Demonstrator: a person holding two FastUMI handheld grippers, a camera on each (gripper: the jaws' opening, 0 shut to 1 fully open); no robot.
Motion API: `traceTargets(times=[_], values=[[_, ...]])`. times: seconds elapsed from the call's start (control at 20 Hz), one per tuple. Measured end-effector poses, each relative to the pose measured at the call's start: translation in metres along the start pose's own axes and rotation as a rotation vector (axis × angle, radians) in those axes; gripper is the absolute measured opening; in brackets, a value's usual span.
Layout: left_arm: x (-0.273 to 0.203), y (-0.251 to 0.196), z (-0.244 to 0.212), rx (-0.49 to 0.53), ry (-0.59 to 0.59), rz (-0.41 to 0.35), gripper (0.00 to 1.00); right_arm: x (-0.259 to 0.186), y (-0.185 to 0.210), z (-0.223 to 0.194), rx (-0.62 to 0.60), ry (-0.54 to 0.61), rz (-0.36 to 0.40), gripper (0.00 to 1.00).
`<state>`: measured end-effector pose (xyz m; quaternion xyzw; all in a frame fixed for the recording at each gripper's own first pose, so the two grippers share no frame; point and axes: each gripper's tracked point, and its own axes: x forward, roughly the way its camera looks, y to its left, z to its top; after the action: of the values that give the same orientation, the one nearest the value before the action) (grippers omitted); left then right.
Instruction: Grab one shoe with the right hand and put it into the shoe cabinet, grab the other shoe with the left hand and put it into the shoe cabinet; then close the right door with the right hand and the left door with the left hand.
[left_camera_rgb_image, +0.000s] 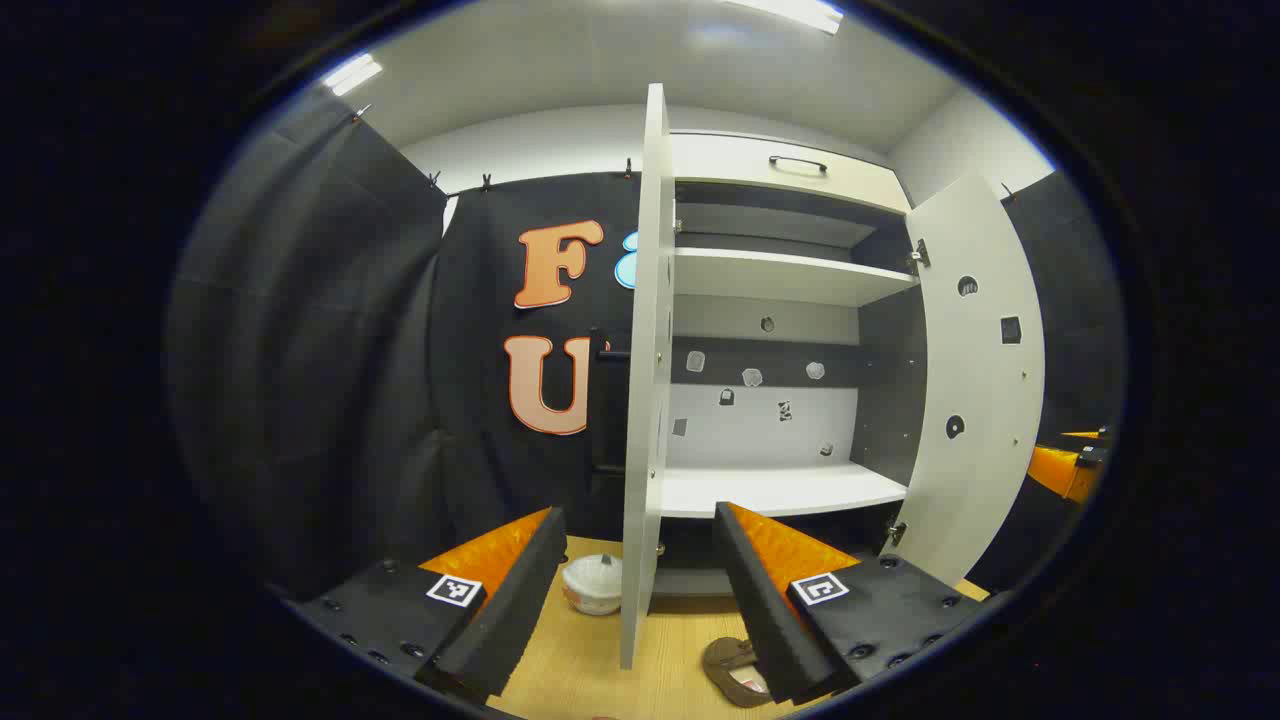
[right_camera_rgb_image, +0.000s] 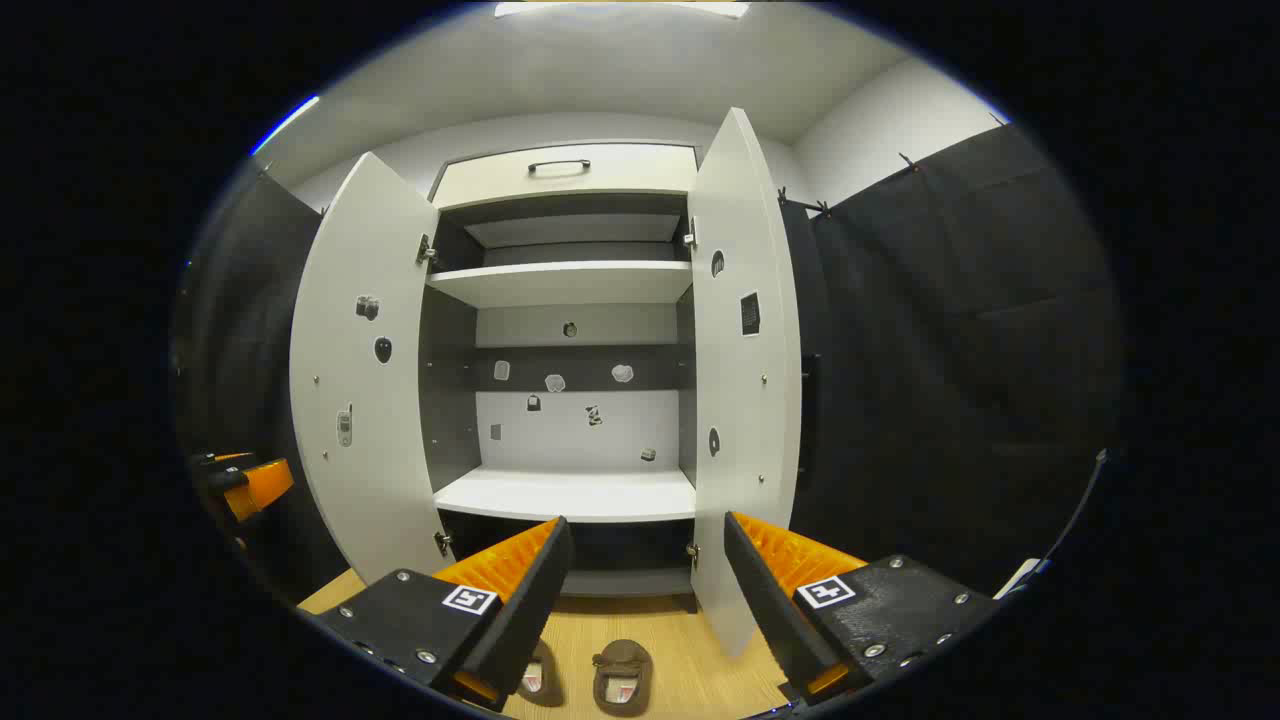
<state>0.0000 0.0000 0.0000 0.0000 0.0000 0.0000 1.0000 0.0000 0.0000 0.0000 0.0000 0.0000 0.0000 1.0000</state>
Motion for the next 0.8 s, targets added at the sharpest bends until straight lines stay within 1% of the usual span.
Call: traceTargets(times=[0.05,0.1,0.15,0.2,0.25,0.3,0.35,0.4,0.55,0.6,0.65,0.7,0.8], values=[[-0.001,0.0,0.001,0.001,-0.001,0.002,0.94,0.0,-0.001,-0.002,0.002,0.005,-0.002,0.93],[-0.001,-0.001,0.001,0.001,-0.004,0.001,0.96,0.0,-0.001,-0.003,0.0,0.008,-0.001,0.93],[-0.002,-0.001,0.001,0.001,-0.004,0.0,0.94,0.001,-0.002,-0.004,-0.003,0.012,0.0,0.93],[-0.001,-0.001,0.0,0.001,-0.003,0.0,0.94,0.001,-0.002,-0.006,-0.008,0.016,0.0,0.93],[-0.002,-0.002,0.0,0.001,-0.002,0.0,0.96,0.001,-0.002,-0.006,-0.012,0.018,0.0,0.93],[-0.003,-0.002,-0.001,0.002,0.0,0.001,0.94,0.002,-0.002,-0.007,-0.014,0.02,0.001,0.93],[-0.002,-0.001,-0.001,0.003,0.0,0.003,0.94,0.003,-0.001,-0.007,-0.014,0.02,0.001,0.93],[-0.003,0.001,-0.001,0.006,0.001,0.009,0.96,0.003,0.0,-0.007,-0.012,0.02,0.004,0.93],[-0.003,0.004,-0.001,0.003,-0.001,0.019,0.96,0.006,0.003,-0.012,-0.013,0.031,0.01,0.93],[-0.003,0.005,-0.001,-0.001,-0.004,0.019,0.94,0.007,0.004,-0.014,-0.016,0.034,0.013,0.93],[-0.003,0.006,0.0,-0.003,-0.004,0.021,0.94,0.008,0.005,-0.015,-0.019,0.037,0.014,0.93],[-0.003,0.009,-0.001,0.0,-0.004,0.025,0.96,0.009,0.007,-0.016,-0.022,0.039,0.017,0.93],[-0.003,0.009,-0.001,0.004,-0.002,0.029,0.96,0.01,0.009,-0.02,-0.027,0.044,0.021,0.93]])
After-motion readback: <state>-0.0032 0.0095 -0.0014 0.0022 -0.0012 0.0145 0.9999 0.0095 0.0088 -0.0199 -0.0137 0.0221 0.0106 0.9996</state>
